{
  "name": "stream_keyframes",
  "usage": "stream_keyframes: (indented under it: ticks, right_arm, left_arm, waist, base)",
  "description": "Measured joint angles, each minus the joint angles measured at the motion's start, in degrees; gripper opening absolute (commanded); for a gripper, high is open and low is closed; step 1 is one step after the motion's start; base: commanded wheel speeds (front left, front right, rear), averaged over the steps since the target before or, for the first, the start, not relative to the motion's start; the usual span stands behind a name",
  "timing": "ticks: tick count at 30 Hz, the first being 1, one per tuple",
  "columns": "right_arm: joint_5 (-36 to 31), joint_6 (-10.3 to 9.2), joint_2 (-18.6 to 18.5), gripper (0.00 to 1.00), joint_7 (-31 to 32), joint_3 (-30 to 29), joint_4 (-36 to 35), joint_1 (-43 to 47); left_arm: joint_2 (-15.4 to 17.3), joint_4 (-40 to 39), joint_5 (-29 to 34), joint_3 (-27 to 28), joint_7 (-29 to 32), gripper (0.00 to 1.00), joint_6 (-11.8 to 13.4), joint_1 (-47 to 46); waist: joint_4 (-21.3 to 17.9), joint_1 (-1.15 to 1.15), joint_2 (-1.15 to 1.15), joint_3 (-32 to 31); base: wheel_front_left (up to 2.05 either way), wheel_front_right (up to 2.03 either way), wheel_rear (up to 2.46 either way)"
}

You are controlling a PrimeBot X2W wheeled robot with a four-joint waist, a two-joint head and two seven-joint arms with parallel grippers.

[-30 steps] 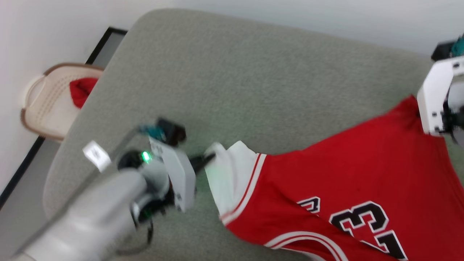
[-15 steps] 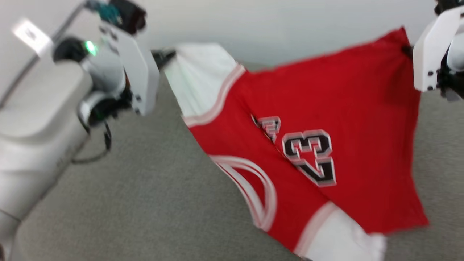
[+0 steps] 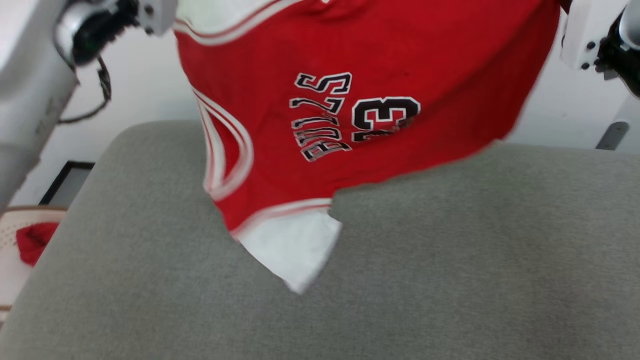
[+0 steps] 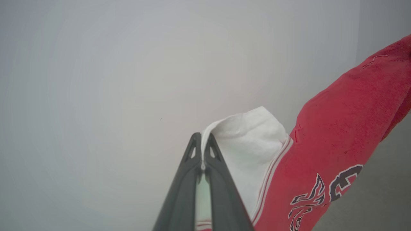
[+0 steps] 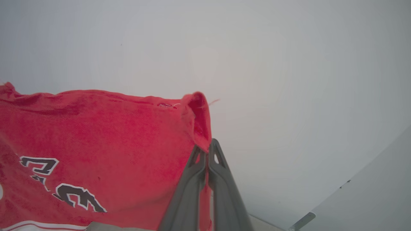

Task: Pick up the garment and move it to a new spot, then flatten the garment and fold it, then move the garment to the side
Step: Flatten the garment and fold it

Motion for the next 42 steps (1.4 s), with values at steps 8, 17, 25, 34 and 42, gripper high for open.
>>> stream_keyframes:
  ticks: [8,17,25,34,42]
  right_arm:
    - [0.5,0.00,-0.5,0.00,1.6,-0.5,-4.4,-0.7]
    - [-0.6,0.00,-2.0,0.00,4.7,-3.3,-8.5,-1.2]
    - [-10.1,0.00,0.6,0.00,-0.5,-8.3,-7.8,-7.5]
    - [-33.8,0.00,5.4,0.00,-27.1,-16.9,-0.3,-20.7]
    - [-48.5,0.00,6.9,0.00,-35.9,-23.1,2.5,-22.8]
  left_arm:
    - [-0.6,2.2,-1.1,-2.1,2.1,0.00,0.0,-5.5]
    - [1.5,2.3,-2.2,-4.4,2.5,0.00,-0.1,-9.7]
    - [2.7,5.9,1.5,-5.2,-4.3,0.00,-0.1,-16.4]
    - [-1.6,13.5,10.0,-2.7,-24.2,0.00,3.9,-33.5]
    - [-2.5,10.1,11.3,4.3,-30.4,0.00,2.7,-34.7]
  waist:
    - [-2.6,0.00,0.00,-1.5]
    - [-3.6,0.00,0.00,1.4]
    - [-4.4,0.00,0.00,9.8]
    - [-6.1,0.00,0.00,22.5]
    - [-5.6,0.00,0.00,34.8]
  base:
    - [0.00,0.00,0.00]
    - [0.00,0.00,0.00]
    - [0.00,0.00,0.00]
    - [0.00,0.00,0.00]
    - [0.00,0.00,0.00]
